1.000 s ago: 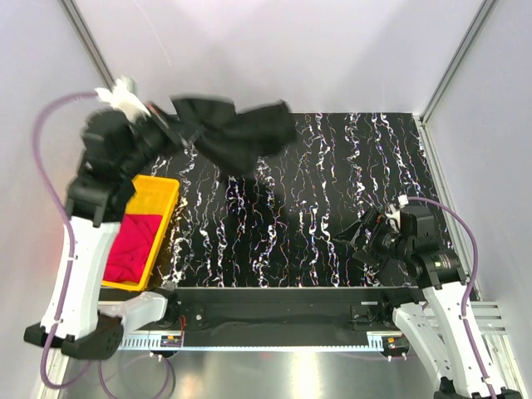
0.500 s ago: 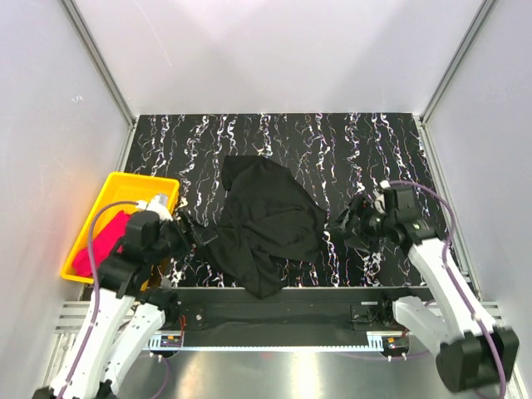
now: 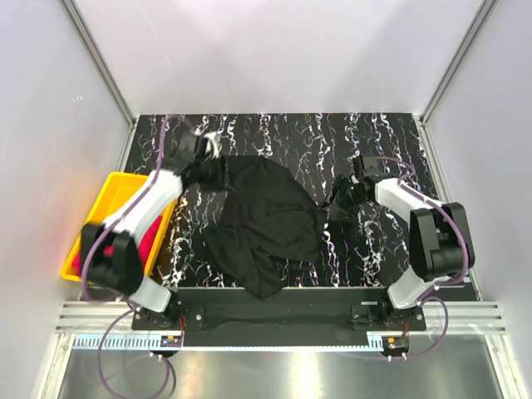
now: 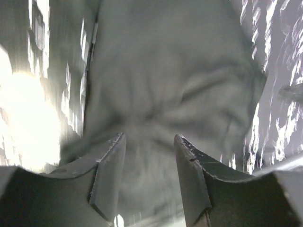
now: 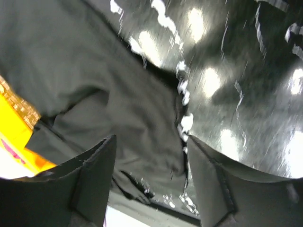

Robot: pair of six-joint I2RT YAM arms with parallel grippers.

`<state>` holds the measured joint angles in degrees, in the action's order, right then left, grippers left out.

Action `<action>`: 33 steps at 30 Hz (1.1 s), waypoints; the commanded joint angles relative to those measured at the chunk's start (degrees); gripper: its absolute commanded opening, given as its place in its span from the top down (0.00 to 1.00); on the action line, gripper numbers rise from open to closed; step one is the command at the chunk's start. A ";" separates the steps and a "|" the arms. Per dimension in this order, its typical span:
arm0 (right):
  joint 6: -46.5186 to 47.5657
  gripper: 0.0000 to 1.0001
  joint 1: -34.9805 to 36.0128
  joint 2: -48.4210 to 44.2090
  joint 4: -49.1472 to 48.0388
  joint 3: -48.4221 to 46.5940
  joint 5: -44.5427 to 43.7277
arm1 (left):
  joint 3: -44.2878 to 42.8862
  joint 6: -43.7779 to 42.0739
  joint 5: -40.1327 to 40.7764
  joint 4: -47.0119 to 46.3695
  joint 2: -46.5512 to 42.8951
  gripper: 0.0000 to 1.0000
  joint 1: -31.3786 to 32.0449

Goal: Fold and stack the t-shirts
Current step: Flatten the tshirt out

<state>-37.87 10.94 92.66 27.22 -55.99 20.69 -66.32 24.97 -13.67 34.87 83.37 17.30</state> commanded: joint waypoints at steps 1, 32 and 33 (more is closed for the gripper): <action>2.36 0.35 0.40 3.48 -1.38 -4.30 -4.43 | -12.23 -9.66 2.15 -10.52 12.57 0.51 1.33; 5.88 0.74 1.45 17.20 -4.02 -11.69 -1.61 | -43.27 -10.56 3.39 -12.81 51.10 0.89 2.21; 5.61 0.88 1.45 16.85 -4.02 -11.69 -1.70 | -43.62 -10.38 3.39 -12.46 50.84 0.96 2.21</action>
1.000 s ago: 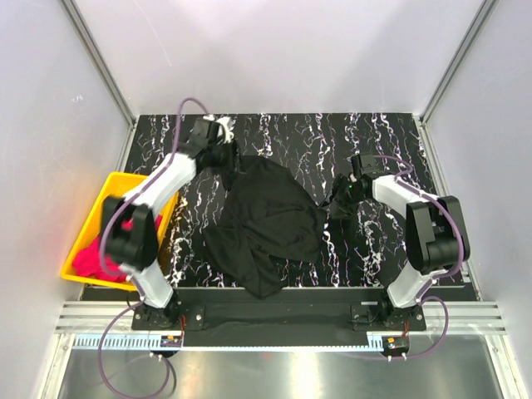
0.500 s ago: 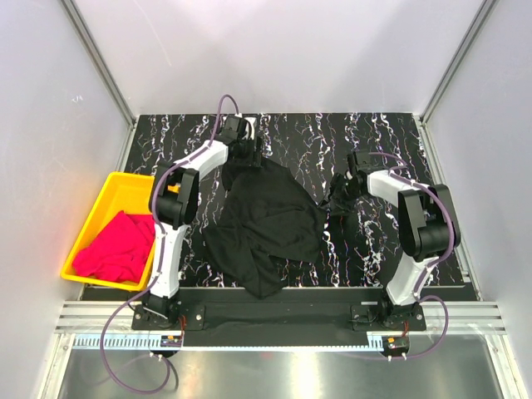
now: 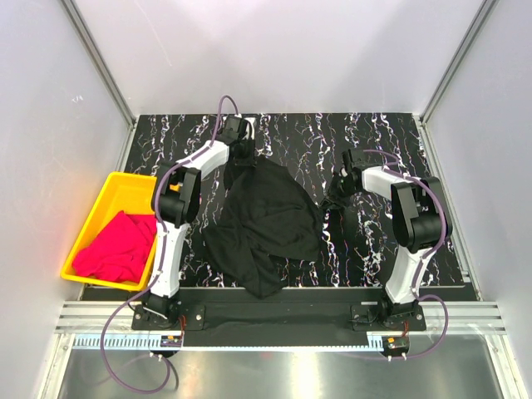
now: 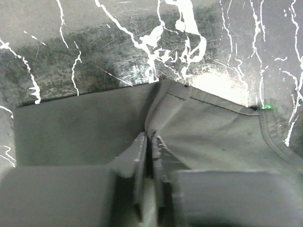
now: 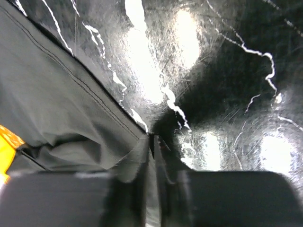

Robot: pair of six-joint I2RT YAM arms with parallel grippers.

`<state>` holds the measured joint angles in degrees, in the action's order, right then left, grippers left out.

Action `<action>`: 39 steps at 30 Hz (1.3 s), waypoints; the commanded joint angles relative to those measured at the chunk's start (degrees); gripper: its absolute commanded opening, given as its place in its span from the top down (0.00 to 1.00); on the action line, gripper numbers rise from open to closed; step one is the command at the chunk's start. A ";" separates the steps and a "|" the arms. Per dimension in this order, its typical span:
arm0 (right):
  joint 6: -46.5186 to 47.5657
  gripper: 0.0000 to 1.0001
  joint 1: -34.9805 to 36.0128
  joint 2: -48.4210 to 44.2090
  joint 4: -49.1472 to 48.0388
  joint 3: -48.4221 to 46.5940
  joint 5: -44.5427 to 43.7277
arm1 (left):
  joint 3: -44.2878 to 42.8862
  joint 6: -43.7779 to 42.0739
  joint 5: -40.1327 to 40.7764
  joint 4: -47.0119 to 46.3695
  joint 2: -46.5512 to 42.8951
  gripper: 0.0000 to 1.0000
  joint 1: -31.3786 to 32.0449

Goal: Fold and stack the t-shirts
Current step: Flatten the tshirt out

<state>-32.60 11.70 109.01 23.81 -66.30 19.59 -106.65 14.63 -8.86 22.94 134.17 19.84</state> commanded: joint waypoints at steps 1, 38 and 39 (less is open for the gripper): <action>0.26 0.94 0.69 0.24 -0.52 -1.37 -0.52 | -3.82 0.30 -1.42 0.08 -0.31 1.00 -0.50; -4.48 0.63 6.49 -51.52 0.88 8.38 15.65 | 44.11 25.16 -24.00 -11.95 -80.28 1.00 -2.79; -6.58 0.62 6.58 -53.18 0.88 11.95 15.04 | 48.60 27.18 -24.70 -12.04 -81.34 1.00 -2.26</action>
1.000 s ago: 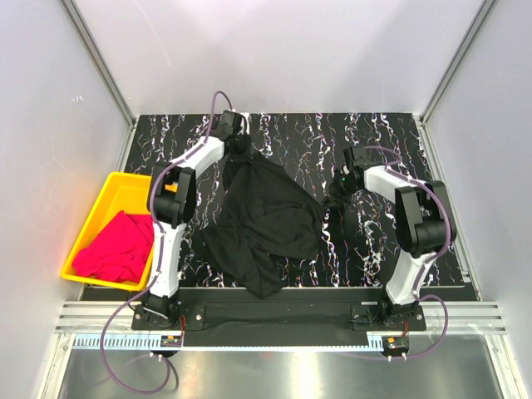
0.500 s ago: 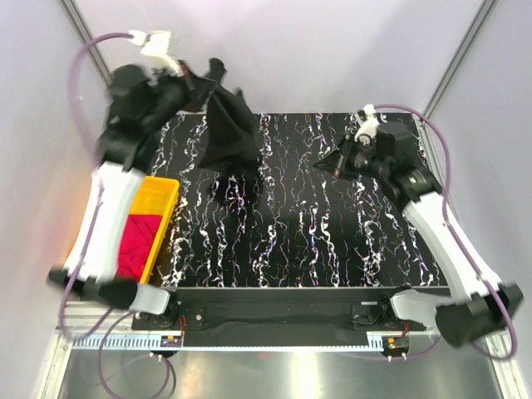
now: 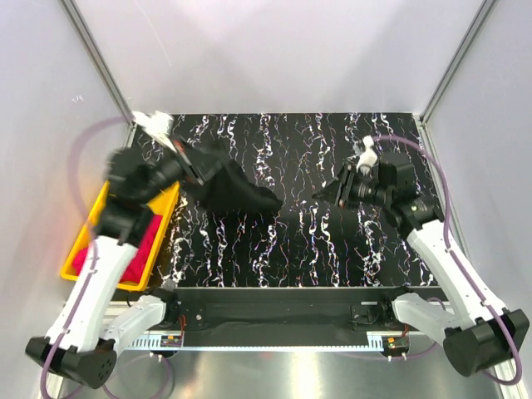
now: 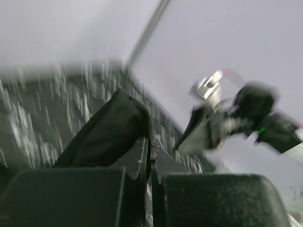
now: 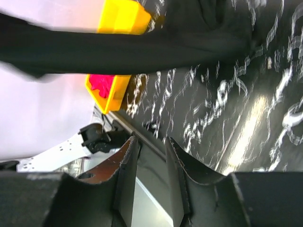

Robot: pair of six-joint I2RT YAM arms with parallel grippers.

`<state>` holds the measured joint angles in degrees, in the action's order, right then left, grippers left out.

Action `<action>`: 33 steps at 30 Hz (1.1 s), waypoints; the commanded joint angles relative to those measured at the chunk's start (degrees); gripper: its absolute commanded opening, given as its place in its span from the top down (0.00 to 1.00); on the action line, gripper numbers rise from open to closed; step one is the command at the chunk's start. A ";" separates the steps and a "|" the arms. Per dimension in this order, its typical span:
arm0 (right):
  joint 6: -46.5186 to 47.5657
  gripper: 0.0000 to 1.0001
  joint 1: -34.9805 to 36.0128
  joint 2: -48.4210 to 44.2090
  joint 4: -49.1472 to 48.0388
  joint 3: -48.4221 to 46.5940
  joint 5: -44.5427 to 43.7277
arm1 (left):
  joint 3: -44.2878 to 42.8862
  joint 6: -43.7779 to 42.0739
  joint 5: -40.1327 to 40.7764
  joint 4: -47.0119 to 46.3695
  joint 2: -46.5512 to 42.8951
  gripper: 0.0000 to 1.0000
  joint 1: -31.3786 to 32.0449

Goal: Fold and stack the t-shirts
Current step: Flatten the tshirt out

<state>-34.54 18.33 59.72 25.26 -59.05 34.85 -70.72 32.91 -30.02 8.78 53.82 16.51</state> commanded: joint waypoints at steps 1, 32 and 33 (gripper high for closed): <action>-5.87 0.63 -0.22 -4.78 -0.65 6.64 -0.74 | 20.63 10.93 -4.60 1.86 -1.78 1.00 2.11; -1.67 0.40 22.70 19.99 -3.90 10.27 -2.93 | 20.52 -2.59 13.32 30.51 11.31 0.24 16.62; -0.88 0.39 27.07 20.25 -3.90 9.83 -4.43 | 22.97 -1.54 16.63 30.69 9.83 0.23 16.27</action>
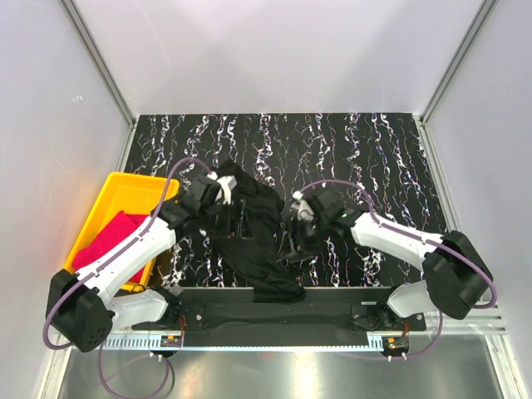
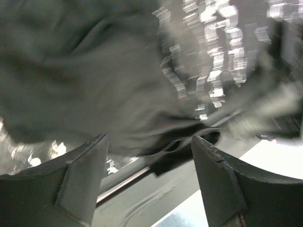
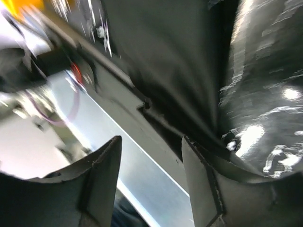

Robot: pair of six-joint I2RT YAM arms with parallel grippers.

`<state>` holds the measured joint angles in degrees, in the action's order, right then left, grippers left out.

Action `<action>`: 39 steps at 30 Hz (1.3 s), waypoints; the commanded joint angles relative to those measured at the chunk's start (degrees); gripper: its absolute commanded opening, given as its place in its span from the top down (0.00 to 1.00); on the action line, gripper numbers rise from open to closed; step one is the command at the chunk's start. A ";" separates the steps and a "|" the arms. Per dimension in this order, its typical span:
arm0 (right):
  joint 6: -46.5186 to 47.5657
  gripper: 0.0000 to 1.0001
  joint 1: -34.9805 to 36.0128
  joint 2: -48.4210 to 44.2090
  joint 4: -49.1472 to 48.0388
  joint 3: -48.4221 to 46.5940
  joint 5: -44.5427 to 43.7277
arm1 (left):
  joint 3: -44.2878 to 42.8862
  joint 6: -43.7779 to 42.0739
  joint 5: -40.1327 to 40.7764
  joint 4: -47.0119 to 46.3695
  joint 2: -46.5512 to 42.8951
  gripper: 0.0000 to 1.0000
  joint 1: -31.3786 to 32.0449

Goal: Fold and stack the t-shirts
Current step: Flatten the tshirt out

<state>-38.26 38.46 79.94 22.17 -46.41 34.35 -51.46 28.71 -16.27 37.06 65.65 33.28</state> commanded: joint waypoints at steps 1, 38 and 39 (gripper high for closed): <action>3.28 0.38 8.90 0.30 -0.82 -3.15 -7.33 | 5.13 5.63 4.65 2.58 -3.23 0.22 -1.97; 18.75 0.37 22.01 7.77 3.67 -7.20 -21.34 | 17.98 9.88 -0.87 -14.56 8.01 0.74 -24.14; 19.01 0.37 22.01 7.86 3.67 -7.29 -21.51 | 17.98 9.70 -0.78 -14.47 7.83 0.75 -24.22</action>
<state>-20.93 60.23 87.24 26.39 -52.49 13.13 -32.97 39.24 -15.64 25.12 73.73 9.41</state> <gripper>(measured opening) 0.627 0.263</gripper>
